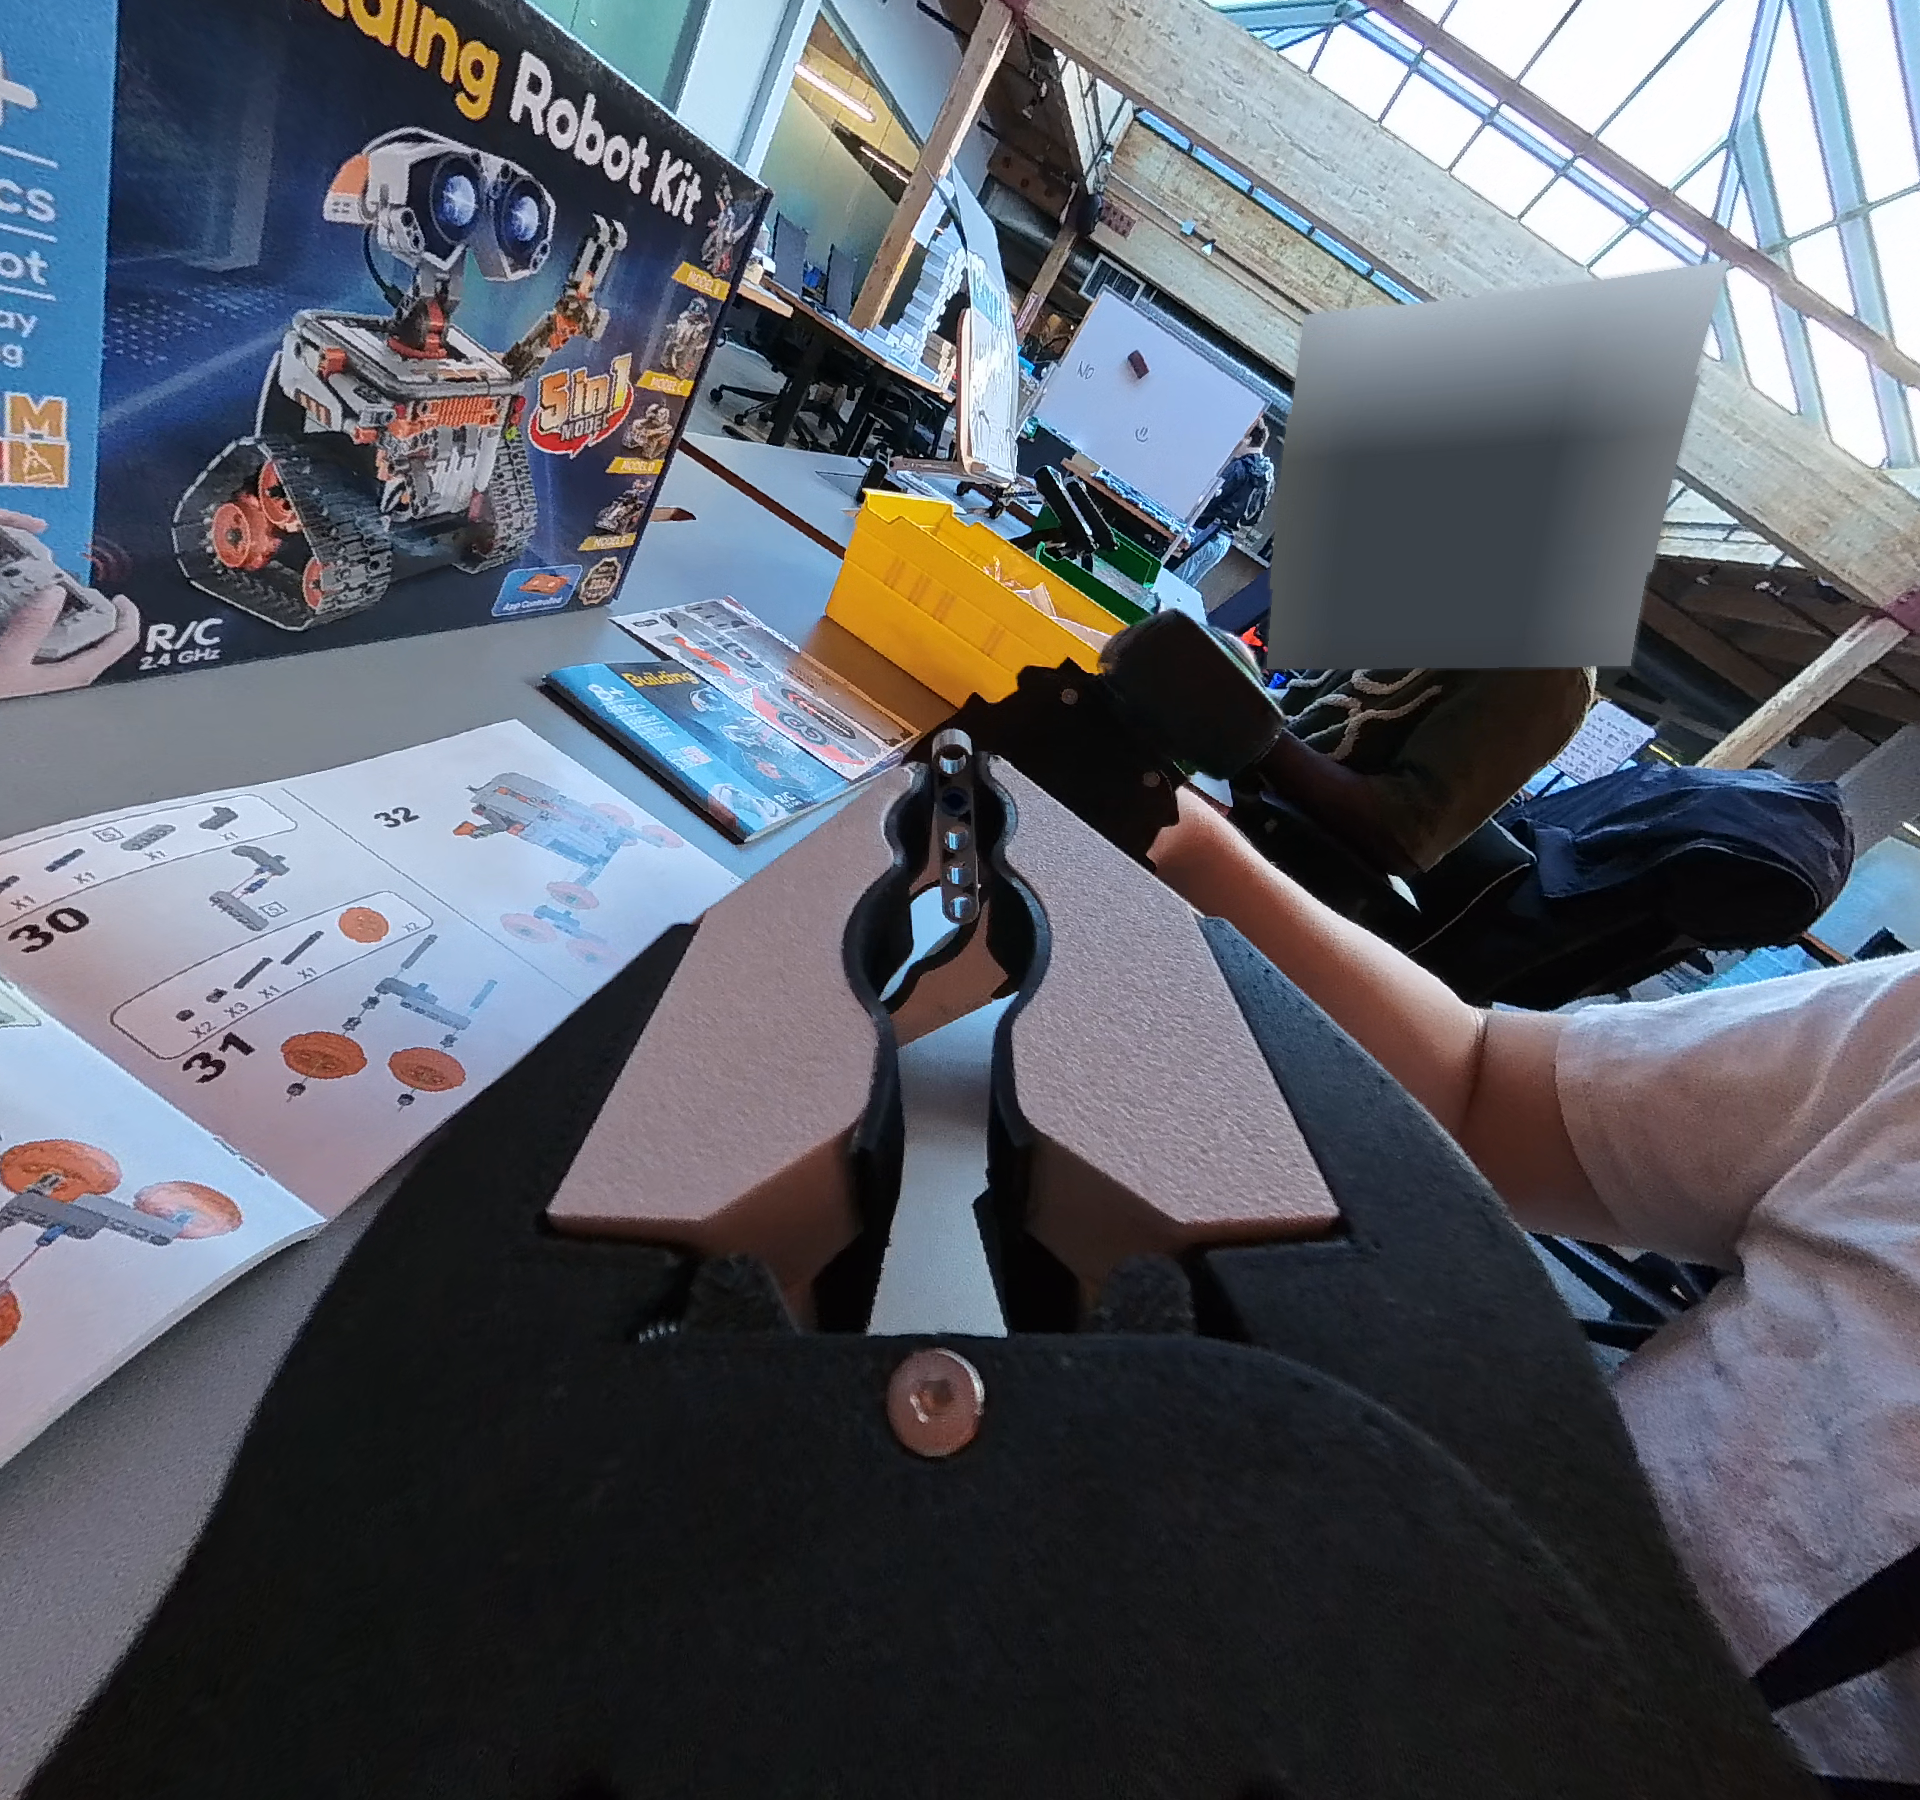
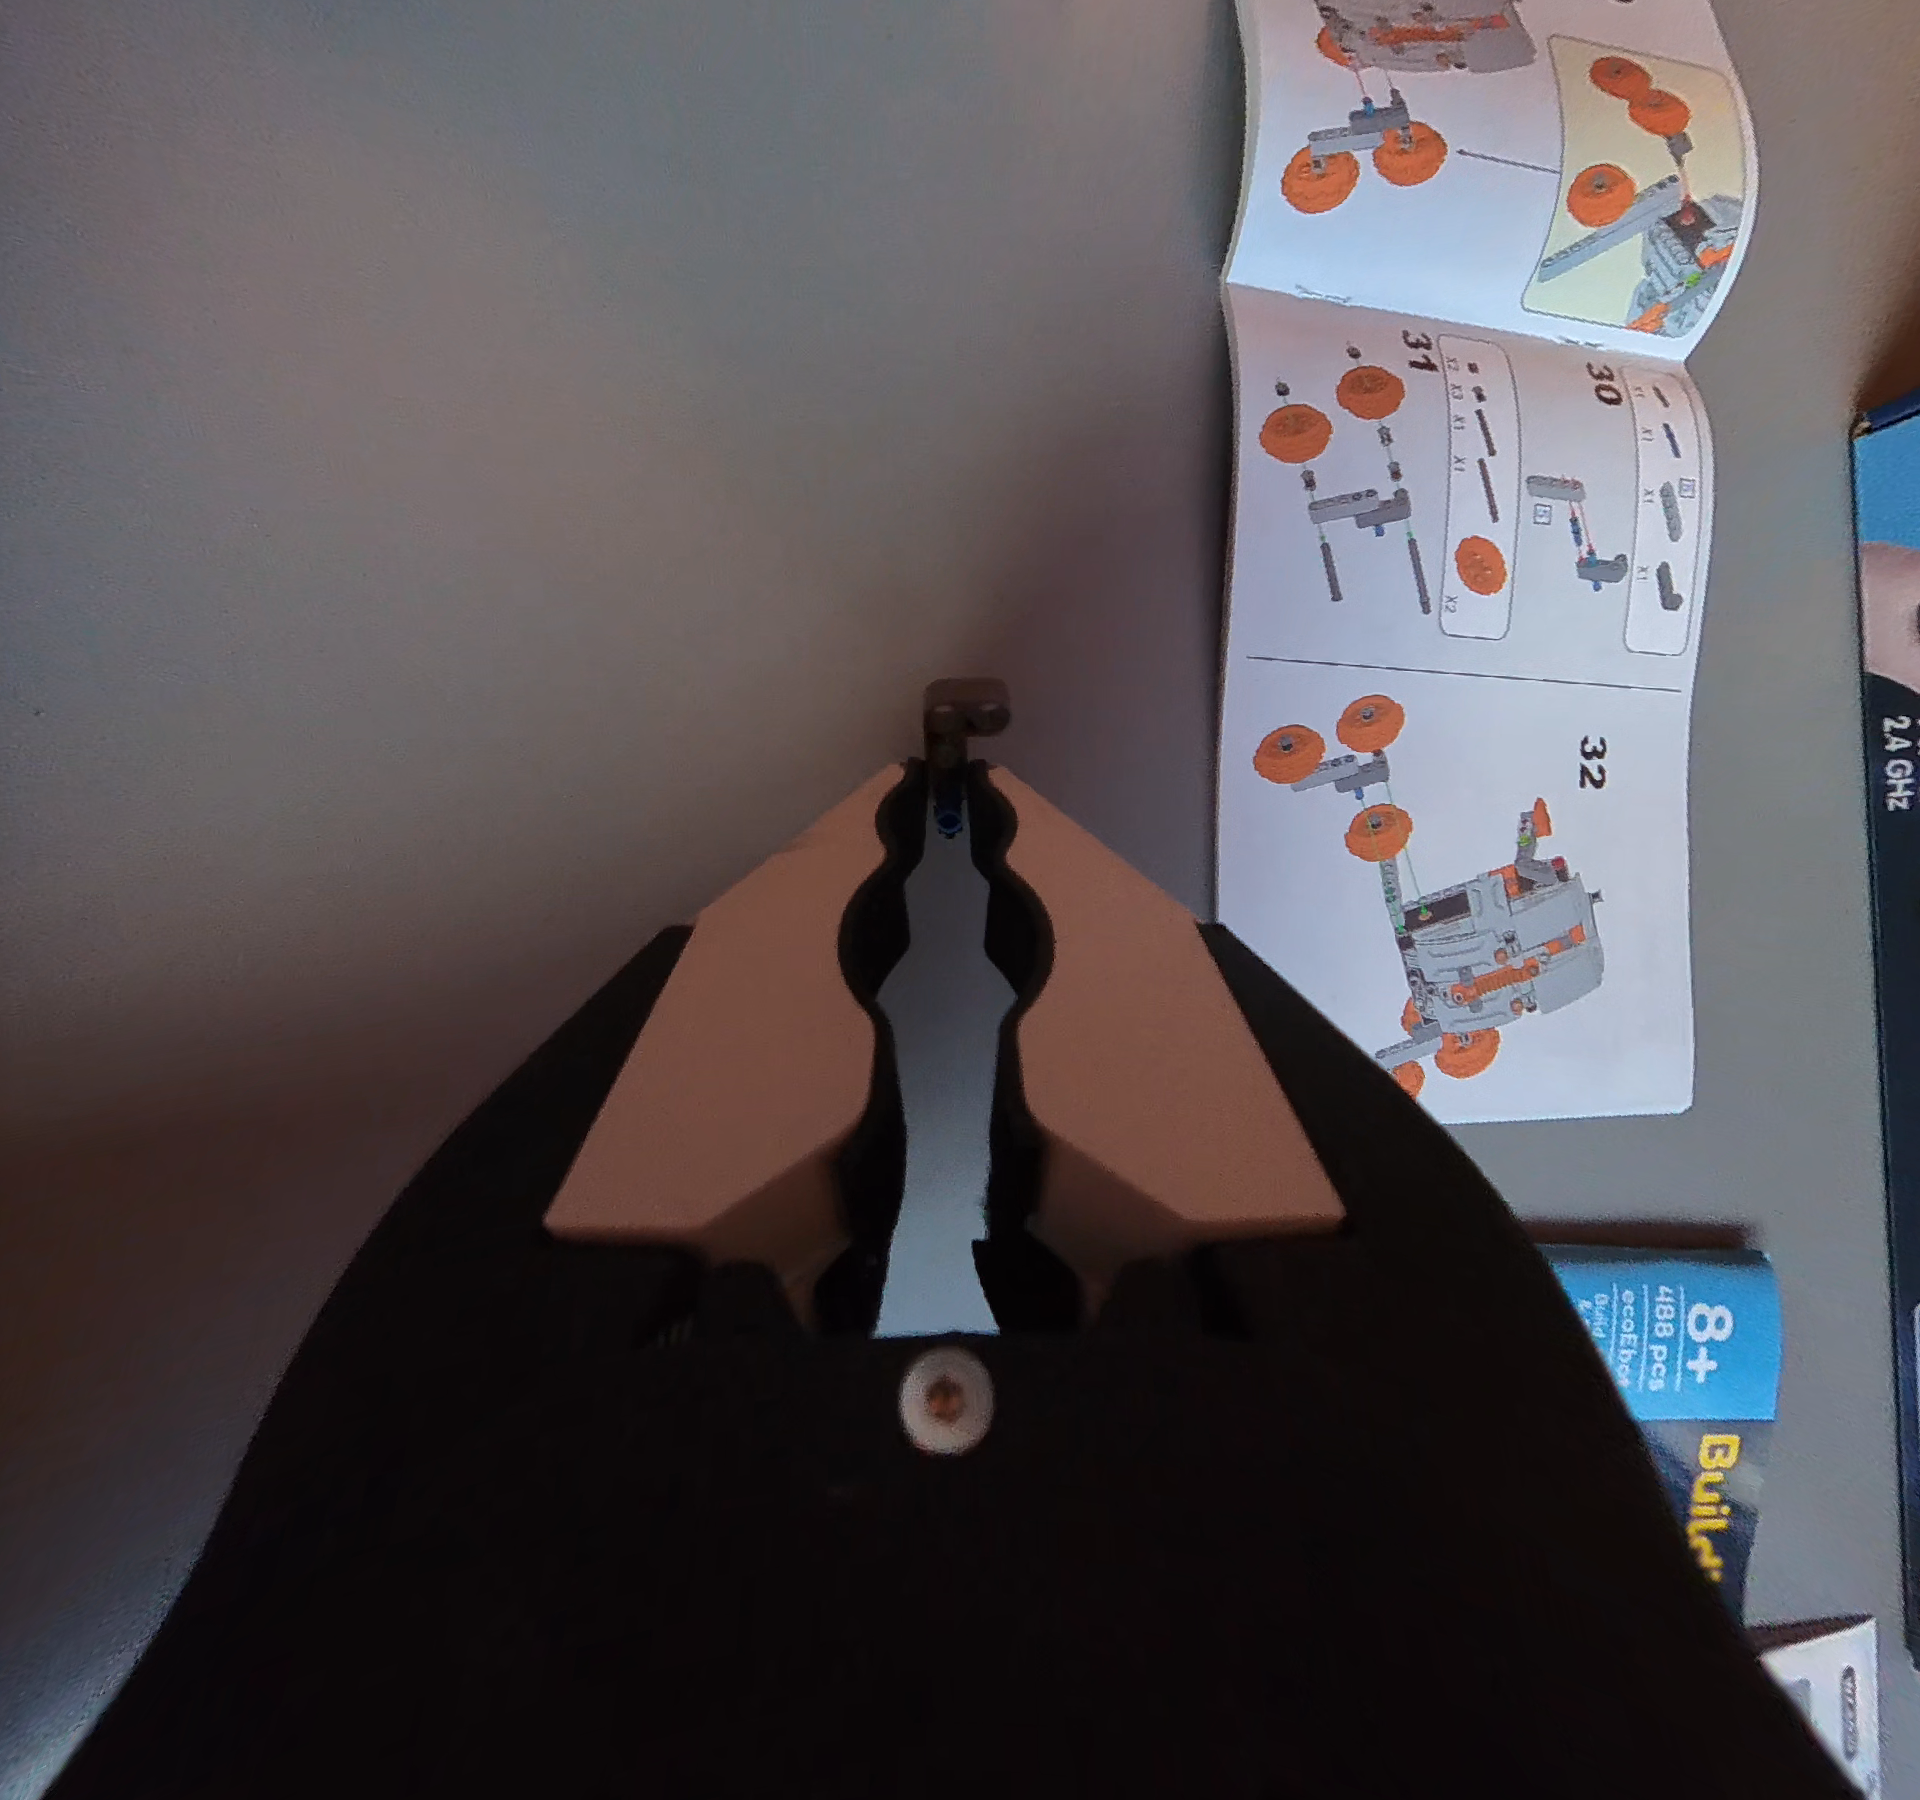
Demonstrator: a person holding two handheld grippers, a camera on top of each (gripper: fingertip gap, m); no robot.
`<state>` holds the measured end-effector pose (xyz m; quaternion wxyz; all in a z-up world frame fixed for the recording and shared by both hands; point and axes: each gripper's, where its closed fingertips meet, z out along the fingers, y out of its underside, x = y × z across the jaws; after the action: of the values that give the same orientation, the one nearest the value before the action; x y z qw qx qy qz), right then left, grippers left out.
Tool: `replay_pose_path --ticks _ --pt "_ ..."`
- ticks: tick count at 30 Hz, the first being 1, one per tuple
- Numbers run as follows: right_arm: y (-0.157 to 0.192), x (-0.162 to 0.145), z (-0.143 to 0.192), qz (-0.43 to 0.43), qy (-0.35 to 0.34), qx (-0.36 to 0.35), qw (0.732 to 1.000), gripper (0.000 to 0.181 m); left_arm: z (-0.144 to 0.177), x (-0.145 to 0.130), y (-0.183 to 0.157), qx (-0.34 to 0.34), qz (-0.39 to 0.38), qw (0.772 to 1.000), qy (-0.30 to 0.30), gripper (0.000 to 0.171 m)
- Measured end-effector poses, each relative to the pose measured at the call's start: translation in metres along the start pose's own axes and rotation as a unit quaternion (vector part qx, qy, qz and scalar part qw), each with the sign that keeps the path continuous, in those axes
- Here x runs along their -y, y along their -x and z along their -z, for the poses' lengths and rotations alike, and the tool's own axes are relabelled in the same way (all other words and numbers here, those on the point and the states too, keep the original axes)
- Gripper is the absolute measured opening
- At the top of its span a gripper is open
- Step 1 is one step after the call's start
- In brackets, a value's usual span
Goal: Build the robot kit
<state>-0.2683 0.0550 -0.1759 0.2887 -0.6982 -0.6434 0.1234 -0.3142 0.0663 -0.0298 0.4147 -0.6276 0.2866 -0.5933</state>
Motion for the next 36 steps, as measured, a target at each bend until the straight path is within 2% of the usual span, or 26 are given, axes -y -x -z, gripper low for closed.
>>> replay_pose_path --ticks 14,18,28,36 --pt "-0.005 -0.007 -0.004 -0.005 -0.004 0.003 1.000 0.007 -0.001 -0.003 0.002 0.000 0.008 1.000 0.005 0.005" --pt "-0.004 0.004 -0.004 -0.024 -0.048 0.021 0.998 0.007 -0.001 -0.003 0.002 0.000 0.010 1.000 0.006 0.005" --pt "-0.002 0.006 -0.006 -0.040 -0.059 0.037 0.997 0.011 -0.002 -0.005 0.002 -0.003 0.013 1.000 0.010 0.005" --pt "0.003 0.009 -0.008 -0.049 -0.062 0.054 0.995 0.006 -0.002 -0.005 0.002 -0.004 0.014 1.000 0.010 0.005"
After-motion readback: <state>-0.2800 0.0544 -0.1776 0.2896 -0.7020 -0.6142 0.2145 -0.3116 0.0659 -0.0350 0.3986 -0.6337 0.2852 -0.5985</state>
